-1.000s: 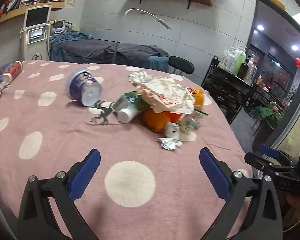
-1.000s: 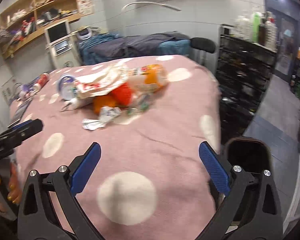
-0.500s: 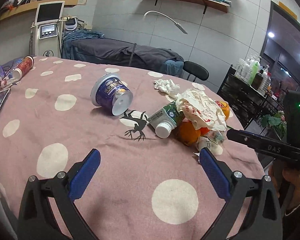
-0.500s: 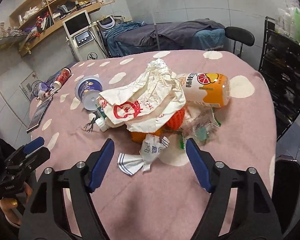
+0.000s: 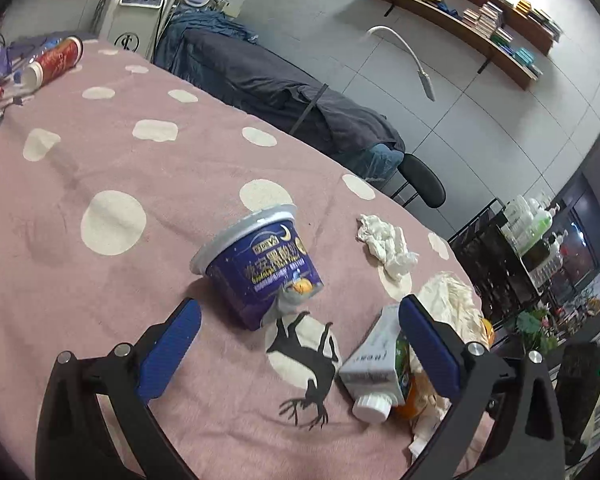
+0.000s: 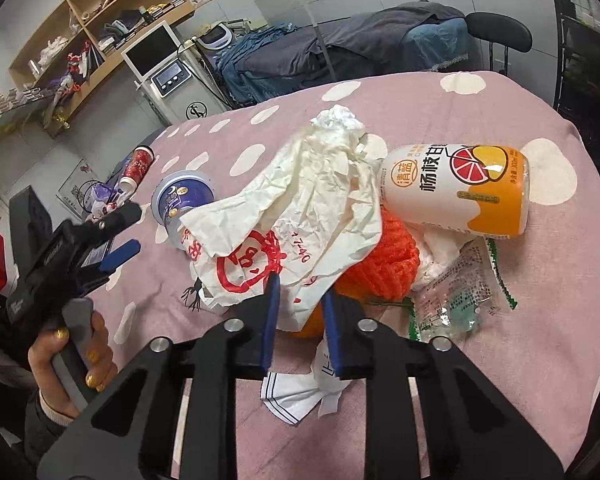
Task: Collect trash
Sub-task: 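Grasp the blue yogurt cup with the left tool while the right tool grasps the crumpled paper bag, then carry both to the brown bin and release the bag then the yogurt cup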
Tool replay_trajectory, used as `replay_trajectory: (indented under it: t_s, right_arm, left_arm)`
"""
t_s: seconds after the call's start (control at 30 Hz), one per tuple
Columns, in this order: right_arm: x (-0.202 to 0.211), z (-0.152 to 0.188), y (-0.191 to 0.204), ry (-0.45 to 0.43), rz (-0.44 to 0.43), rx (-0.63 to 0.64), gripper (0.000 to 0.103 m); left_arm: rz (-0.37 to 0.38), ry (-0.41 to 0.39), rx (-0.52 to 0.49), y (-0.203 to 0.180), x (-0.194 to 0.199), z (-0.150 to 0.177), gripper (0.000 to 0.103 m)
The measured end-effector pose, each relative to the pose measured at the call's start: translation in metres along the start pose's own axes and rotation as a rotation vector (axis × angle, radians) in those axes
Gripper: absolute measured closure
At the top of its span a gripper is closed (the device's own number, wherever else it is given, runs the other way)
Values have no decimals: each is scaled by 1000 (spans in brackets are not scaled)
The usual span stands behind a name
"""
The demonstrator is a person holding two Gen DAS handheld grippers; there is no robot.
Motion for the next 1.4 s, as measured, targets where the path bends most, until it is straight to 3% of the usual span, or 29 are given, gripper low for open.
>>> replay_trajectory:
  t_s: [0.13,0.37,0.43,0.6,0.8,1.0,1.3,1.4]
  right_arm:
    - [2,1,-1,-15,6,10,100]
    - [16,8,6,-53,-4,51,101]
    - [22,11,11,-64,3,70,101]
    - [34,21,21,-93,19,104,101]
    - [46,37,30,-125,18,130,101]
    - [64,58,37,-161,25,150,101]
    - [105,98,26,-235,49,107,101]
    - [125,111,12,-268,71,68,101]
  left_arm:
    - [36,74,101,15,-27,-19,6]
    - [55,143,182,33,-58,-28,8]
    - [46,148,181,34,-62,-29,23]
    - [48,99,173,36,-55,-25,23]
    - [40,-7,113,30,-14,-7,23]
    - [4,-123,12,16,47,33,23]
    - [-24,-172,-184,-35,89,97,23]
    - [21,-158,-233,-56,92,120,23]
Point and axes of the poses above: each gripper's, at about its wrist camera, not at the fingertips, and x roughly against the way its jaws point, y to its left, z to its underside, the point moved 4 cm from there along -x, roughly the way its jaws point, and after that the axes turned 13 degrees about y, right-handed, at the moved point
